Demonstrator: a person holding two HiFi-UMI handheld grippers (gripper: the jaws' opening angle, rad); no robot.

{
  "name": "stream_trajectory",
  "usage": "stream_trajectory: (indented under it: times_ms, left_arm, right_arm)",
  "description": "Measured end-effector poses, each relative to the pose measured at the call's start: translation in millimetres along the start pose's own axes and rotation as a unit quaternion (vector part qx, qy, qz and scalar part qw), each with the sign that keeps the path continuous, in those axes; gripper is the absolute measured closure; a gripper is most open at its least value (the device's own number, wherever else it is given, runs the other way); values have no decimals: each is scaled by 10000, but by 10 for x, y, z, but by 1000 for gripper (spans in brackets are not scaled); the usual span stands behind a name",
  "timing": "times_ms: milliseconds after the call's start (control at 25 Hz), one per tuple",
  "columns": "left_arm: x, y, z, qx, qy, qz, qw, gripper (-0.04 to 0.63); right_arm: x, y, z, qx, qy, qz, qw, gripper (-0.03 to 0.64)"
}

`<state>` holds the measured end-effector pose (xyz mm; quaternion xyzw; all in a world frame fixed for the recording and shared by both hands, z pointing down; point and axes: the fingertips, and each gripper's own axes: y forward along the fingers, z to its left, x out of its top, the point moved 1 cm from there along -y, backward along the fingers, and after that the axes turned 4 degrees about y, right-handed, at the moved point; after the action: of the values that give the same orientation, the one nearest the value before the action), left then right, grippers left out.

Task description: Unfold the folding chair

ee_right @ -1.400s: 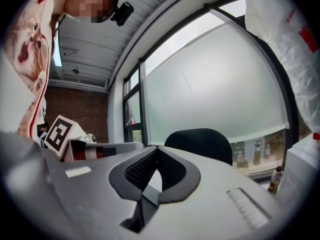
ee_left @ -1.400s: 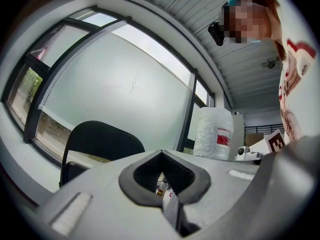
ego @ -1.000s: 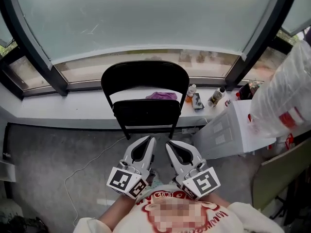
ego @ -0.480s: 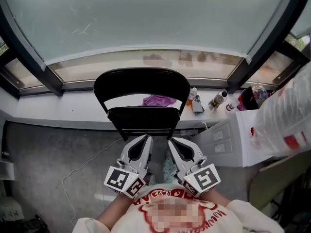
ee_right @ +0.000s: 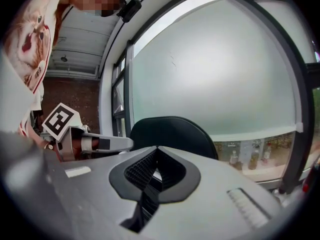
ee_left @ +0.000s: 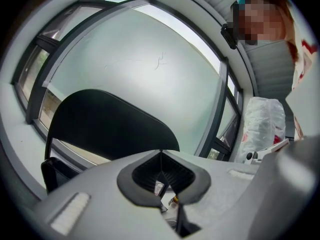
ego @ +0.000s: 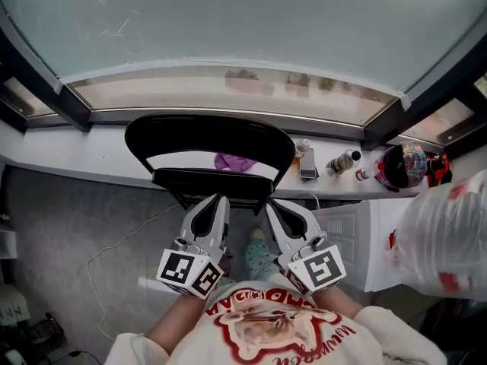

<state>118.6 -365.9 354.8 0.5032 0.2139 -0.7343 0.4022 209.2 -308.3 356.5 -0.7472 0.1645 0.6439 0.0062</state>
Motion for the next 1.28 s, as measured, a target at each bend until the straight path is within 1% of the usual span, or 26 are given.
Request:
stream_trajectory:
  times_ms: [80,200,280,320,360,440,480,560,720,880,960,1040,1160,1280]
  left_arm:
    - [-90,121,27,64,-187,73,9998,594]
    - [-211,279,58,208,-327,180,9991,533]
    - [-315,337,140,465,-481,259,9974,487]
    - [-377,349,204,628,-711,293,9951,467]
    - [-446,355,273,775,-1071,314,9907,453]
    - [-581,372,386,935,-1938,317,9761,433]
    - [-634,385,428,995,-2267,309,9684,412]
    - [-714,402,515,1223,-2635,277,9565,387]
    - [-917,365,747,1887,-3080,230,9322,325]
    - [-1136,349,930,2410,-3533,177,9038,284]
    - [-1263,357,980,2562,-3726,269,8915,273]
    - [-1363,382,1023,2693,-3889,330,8804,271]
    - [-1470,427,1126,2906,-4135,315,8623,265]
    - [-1542,480,1250,3081,-4408,210,8428,259]
  right_arm:
    - [-69,55,-188,-114,46,127,9998,591]
    - [-204,112,-423,-206,61,337,9992,591]
    - [-307,132,-566,-269,15,441,9987,591]
    - [-366,145,-628,-295,7,517,9982,591]
    - [-427,161,-683,-314,7,602,9977,591]
    - [-567,190,-797,-383,-14,723,9966,592]
    - [-644,204,-858,-438,-37,773,9960,594]
    - [-813,231,-982,-545,-54,907,9944,594]
    - [-1087,282,-1158,-659,16,1153,9911,594]
    - [-1227,355,-1257,-705,90,1292,9891,565]
    - [-1285,385,-1307,-738,163,1382,9875,527]
    - [-1334,427,-1356,-747,194,1474,9861,519]
    - [-1393,511,-1410,-760,242,1584,9841,492]
    - [-1453,595,-1449,-777,313,1684,9822,472]
